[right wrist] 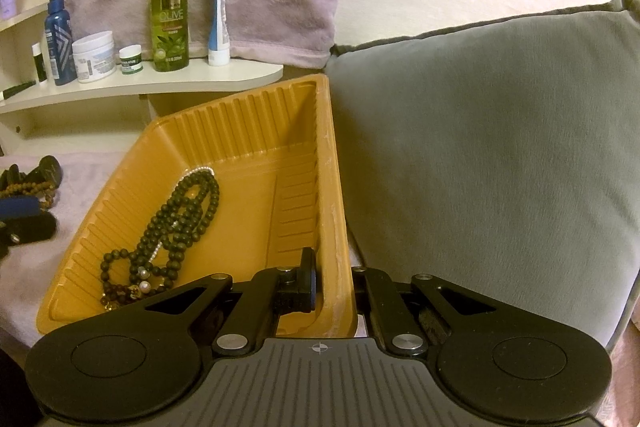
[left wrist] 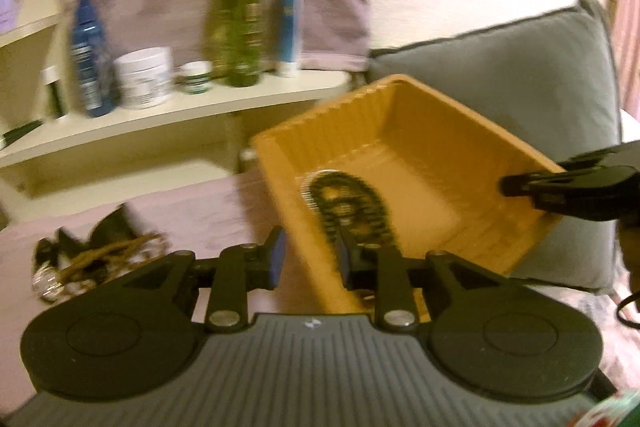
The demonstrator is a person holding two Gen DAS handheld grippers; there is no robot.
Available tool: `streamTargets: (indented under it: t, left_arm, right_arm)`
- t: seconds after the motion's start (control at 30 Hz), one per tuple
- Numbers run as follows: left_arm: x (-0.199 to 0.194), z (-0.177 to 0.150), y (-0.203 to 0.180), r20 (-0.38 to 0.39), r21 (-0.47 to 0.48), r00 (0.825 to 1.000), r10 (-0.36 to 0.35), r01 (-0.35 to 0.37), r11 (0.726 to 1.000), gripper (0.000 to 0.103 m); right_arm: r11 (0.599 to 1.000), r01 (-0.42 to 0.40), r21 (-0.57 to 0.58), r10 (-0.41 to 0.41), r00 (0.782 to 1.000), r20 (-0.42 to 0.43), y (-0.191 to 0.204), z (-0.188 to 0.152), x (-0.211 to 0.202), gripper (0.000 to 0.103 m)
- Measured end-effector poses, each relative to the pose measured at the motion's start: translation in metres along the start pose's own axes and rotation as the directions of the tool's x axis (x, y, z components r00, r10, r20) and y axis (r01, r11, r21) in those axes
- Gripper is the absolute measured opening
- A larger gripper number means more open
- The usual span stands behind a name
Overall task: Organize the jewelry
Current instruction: 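Return the open left tool over the jewelry pile, then grasp the silver watch by its case with the left tool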
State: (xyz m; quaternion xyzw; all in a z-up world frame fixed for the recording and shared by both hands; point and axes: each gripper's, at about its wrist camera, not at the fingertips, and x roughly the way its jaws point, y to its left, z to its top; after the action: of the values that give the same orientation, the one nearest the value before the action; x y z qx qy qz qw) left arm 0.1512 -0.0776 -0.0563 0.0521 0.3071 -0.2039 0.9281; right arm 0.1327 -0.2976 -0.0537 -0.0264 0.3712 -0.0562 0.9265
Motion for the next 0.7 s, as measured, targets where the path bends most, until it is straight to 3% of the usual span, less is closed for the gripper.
streamTargets:
  t: [0.17,0.37,0.7]
  left_arm:
    - [-0.01,-0.008,0.034,0.002,-0.047,0.994,0.107,-0.107,0.993,0.024]
    - [-0.019,-0.013,0.077,-0.001,-0.107,0.974,0.226,-0.224,0.969,0.024]
    - [-0.021,-0.025,0.123,-0.031,-0.118,0.937,0.348,-0.35,0.93,0.024]
  right_arm:
    - [1.0,0.0,0.0,0.0,1.0,0.001,0.0,0.0,-0.001,0.005]
    - [1.0,0.003,-0.004,-0.003,1.0,-0.002,0.0,0.0,0.0,0.005]
    - [1.0,0.008,-0.011,-0.008,1.0,-0.006,0.0,0.0,0.002,0.005]
